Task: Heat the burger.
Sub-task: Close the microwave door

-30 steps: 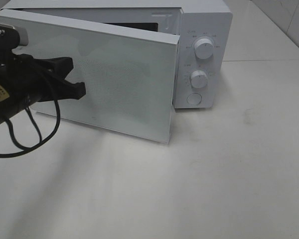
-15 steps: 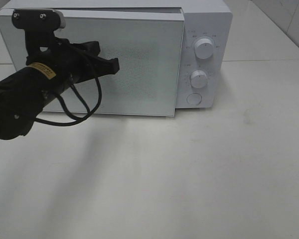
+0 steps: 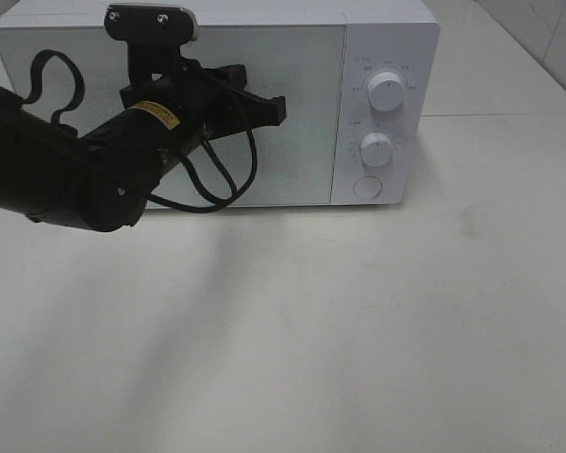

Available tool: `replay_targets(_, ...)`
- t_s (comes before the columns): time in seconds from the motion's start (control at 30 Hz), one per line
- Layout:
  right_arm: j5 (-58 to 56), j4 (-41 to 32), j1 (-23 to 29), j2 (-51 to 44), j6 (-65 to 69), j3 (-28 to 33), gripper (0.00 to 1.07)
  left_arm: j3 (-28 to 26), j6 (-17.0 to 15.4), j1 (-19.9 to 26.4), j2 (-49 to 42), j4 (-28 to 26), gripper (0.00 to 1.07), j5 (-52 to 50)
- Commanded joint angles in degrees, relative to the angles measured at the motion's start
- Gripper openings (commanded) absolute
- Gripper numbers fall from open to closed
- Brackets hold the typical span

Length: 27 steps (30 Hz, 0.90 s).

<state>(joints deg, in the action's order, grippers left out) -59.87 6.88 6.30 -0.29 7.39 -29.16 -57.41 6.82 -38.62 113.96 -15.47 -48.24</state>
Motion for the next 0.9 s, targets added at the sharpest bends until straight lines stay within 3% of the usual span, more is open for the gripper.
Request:
replay_targets(0.03,0.4,0.0,-0.2,-1.4,0.1,0.1,0.71,-4.8,1.9,1.1,1.9,-8.8,0.0,-0.3)
replay_targets(0.3,0.4,0.0,-0.2,-1.4,0.1,0.1,0.71,-2.6,1.9,-1.9,0.1,-7.8,0.0,0.7)
replay_targets(0.53,0.4,0.0,-0.2,-1.4,0.1,0.1,0.71,5.1,1.9,-7.1,-5.3,-8.6,0.01,2.5)
replay_targets(0.57,0.4,0.0,-0.2,-1.4,0.1,0.1,0.71,5.4,1.9,-7.2,-6.0,-8.7,0.06,4.6)
replay_targets(0.6,0.4,0.0,-0.2,-1.4,0.1,0.1,0.71,5.6,1.7,-7.2,-7.5,-8.6,0.21,10.6)
replay_targets(0.63,0.4,0.0,-0.2,-1.4,0.1,0.1,0.71,5.6,1.7,-7.2,-7.5,-8.6,0.21,10.6)
replay_targets(0.67,0.4,0.0,-0.2,-1.4,0.1,0.1,0.71,5.6,1.7,-7.2,-8.4,-8.6,0.34,14.4)
replay_targets(0.7,0.4,0.0,-0.2,-1.4,0.1,0.1,0.71,5.6,1.7,-7.2,-8.4,-8.6,0.34,14.4)
replay_targets(0.77,0.4,0.0,-0.2,-1.4,0.1,0.1,0.71,5.6,1.7,-7.1,-11.5,-8.6,0.82,28.4)
replay_targets(0.8,0.4,0.0,-0.2,-1.4,0.1,0.1,0.71,5.6,1.7,-7.1,-11.5,-8.6,0.82,28.4)
replay_targets(0.87,0.4,0.0,-0.2,-1.4,0.1,0.1,0.71,5.6,1.9,-7.1,-13.9,-8.4,1.01,38.4)
replay_targets(0.9,0.4,0.0,-0.2,-1.4,0.1,0.1,0.71,5.6,1.9,-7.1,-13.9,-8.4,1.01,38.4)
